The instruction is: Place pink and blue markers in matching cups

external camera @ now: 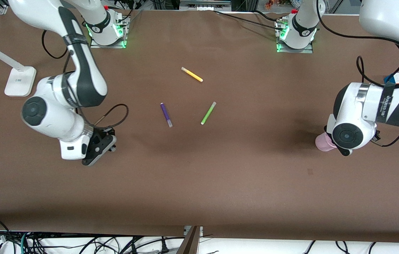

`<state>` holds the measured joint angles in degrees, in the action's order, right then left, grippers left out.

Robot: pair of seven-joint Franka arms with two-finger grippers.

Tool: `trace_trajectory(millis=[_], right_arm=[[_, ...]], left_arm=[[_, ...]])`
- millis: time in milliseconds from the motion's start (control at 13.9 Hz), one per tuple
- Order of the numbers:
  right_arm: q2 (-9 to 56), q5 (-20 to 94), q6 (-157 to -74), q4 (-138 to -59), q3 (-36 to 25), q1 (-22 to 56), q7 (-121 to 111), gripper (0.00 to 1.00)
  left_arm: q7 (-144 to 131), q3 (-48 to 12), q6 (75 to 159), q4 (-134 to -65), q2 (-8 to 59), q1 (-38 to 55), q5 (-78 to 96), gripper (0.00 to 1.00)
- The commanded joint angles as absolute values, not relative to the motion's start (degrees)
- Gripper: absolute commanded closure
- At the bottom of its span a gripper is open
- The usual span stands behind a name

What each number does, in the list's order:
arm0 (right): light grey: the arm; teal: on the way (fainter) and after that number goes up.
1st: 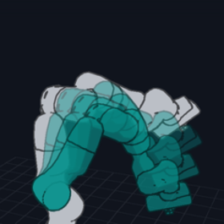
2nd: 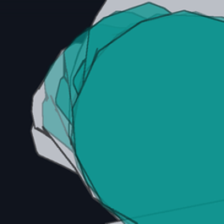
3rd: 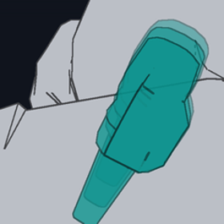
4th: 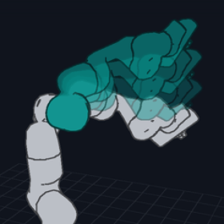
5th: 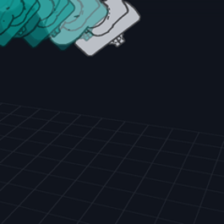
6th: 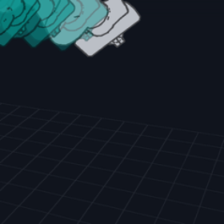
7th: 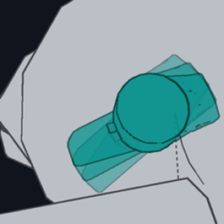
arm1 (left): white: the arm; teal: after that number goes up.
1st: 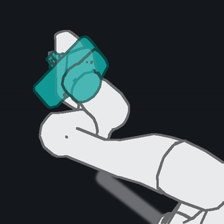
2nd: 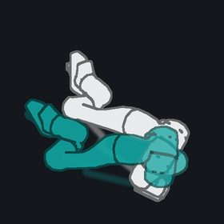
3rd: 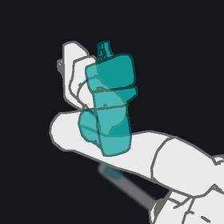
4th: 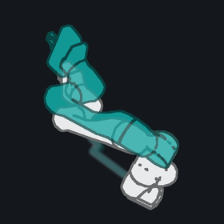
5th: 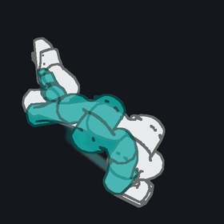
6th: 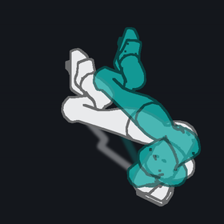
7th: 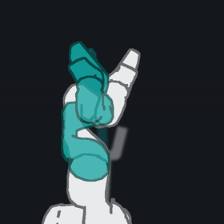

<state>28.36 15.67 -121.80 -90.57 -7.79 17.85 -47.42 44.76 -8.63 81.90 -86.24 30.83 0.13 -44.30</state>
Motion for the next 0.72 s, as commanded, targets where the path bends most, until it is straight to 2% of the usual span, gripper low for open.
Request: trace_trajectory(millis=[0, 360, 647], right_arm=[[27.9, 21.5, -119.3, -90.5, -7.3, 13.9, -59.1, 1.00], [27.9, 31.4, -113.1, -89.9, -7.1, 5.5, -78.8, 1.00], [28.3, 35.4, -110.9, -90.1, -7.1, 2.4, -86.6, 1.00]], left_arm=[[46.8, -8.3, 80.3, -83.8, 33.6, -0.2, -48.3, 1.00], [39.7, -8.6, 80.4, -84.4, 37.7, 1.2, -50.3, 1.00], [36.4, -8.7, 80.9, -83.9, 40.4, 1.8, -50.3, 1.00]])
